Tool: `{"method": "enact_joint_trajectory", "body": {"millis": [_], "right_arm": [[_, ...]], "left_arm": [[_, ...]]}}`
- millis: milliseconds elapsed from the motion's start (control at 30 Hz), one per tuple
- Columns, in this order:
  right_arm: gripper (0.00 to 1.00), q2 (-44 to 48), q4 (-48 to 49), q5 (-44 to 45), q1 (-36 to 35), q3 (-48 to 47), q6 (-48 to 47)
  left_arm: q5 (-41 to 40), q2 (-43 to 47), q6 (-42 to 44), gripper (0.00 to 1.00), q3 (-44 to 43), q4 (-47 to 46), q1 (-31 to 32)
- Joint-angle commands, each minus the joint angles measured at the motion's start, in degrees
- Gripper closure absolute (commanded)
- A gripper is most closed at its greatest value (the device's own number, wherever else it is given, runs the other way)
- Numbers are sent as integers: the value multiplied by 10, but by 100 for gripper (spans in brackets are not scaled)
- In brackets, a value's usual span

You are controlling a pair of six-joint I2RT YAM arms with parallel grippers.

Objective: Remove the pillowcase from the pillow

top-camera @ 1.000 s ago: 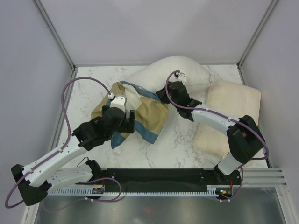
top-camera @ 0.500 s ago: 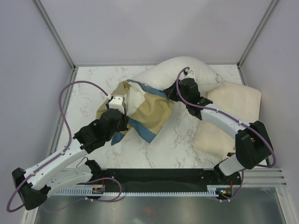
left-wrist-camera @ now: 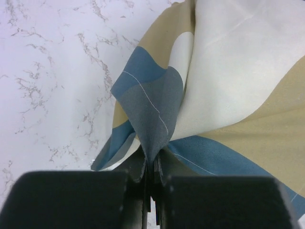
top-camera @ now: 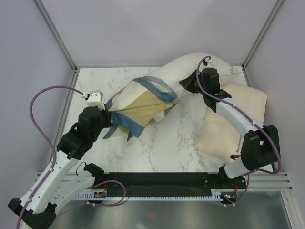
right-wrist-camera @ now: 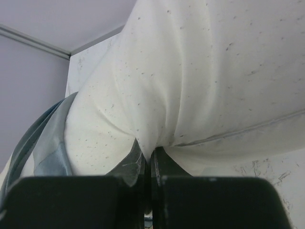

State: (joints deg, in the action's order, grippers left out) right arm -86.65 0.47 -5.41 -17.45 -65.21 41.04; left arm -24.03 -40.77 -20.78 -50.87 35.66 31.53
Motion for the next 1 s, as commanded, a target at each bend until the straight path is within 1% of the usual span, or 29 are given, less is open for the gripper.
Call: {"method": "enact_joint_trajectory", "body": {"millis": [0,167,300,633,767,900,967], "right_arm": [[100,10,53,39,48,-74,-24],[100,11,30,35,71,-98,-32],[100,24,23,31,91,-98,-34],[100,46,4,32,136,-101,-53],[100,46,1,22,157,-106,-53],[100,40,-1,9,171,-116,-54],[100,32,-2,2,191,-122,-54]], "left_arm": [[-23,0,72,98,-35,26,-53],[-41,-16,101,98,-36,19,-88],[-37,-18,122,98,-34,15,-142],[-43,-29,120,98,-38,22,-213],[-19,-34,114,98,-41,22,-254],[-3,-48,110,98,-41,23,-280],[-5,-55,108,98,-41,23,-291]]}}
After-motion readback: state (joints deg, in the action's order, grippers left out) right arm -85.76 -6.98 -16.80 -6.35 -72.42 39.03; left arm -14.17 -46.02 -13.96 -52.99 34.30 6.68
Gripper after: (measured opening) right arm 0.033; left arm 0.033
